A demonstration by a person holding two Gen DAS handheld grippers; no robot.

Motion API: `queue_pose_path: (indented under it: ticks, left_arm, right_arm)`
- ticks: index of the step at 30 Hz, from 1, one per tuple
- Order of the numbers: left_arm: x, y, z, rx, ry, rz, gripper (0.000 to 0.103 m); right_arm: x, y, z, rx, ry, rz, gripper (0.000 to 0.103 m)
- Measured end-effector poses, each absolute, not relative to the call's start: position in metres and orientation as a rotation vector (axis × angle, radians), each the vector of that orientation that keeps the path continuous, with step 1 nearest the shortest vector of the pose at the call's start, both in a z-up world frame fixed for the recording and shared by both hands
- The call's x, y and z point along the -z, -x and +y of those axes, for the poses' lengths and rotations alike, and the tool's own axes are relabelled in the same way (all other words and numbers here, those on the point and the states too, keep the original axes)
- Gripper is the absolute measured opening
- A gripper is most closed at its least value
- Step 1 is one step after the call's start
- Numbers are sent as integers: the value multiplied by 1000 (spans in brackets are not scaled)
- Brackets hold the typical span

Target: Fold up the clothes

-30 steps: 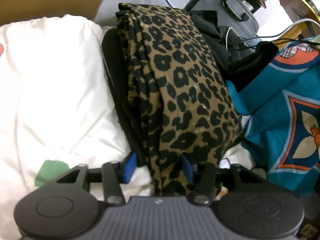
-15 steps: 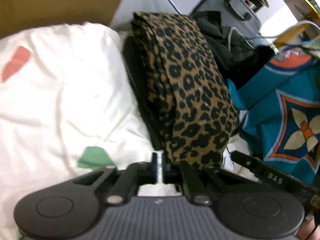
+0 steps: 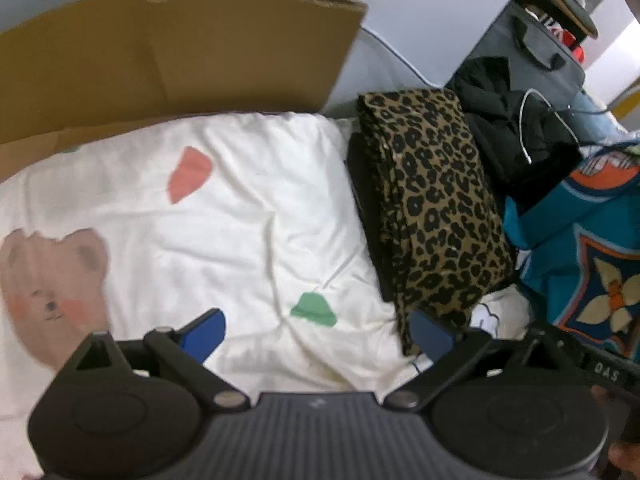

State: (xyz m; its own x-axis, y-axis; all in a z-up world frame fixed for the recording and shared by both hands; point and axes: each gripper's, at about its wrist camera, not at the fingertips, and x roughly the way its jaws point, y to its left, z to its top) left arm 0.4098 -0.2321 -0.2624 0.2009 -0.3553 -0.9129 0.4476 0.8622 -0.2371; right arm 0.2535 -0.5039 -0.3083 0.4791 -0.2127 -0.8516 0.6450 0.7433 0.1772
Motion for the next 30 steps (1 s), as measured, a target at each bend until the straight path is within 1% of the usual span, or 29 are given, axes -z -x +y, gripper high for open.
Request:
queue_pose_path:
  ticks: [3,7,18,24,28,30]
  left_arm:
    - [237,-409,-217,529,-114,1253,102]
    - [209,-411,-201,486,-162,1308,102]
    - [106,-406,-146,406,-184,1199,102]
    - [57,-397,-115,316,-218,1176,103]
    - [33,-394,-87,254,-184,1215,103]
    - [18,-390,-72,225,-175,1206,103]
  right_arm:
    - [289,-255,-501,551,-542,953,102]
    - [269,-255,-498,552,-565,976,102]
    - [200,-231,-491,542,-606,994,102]
    - [162,-225,-479,518,-609,994,102]
    - [131,-227,-465,500,-574,998,102]
    - [117,-227,-457,483,-566,997,102]
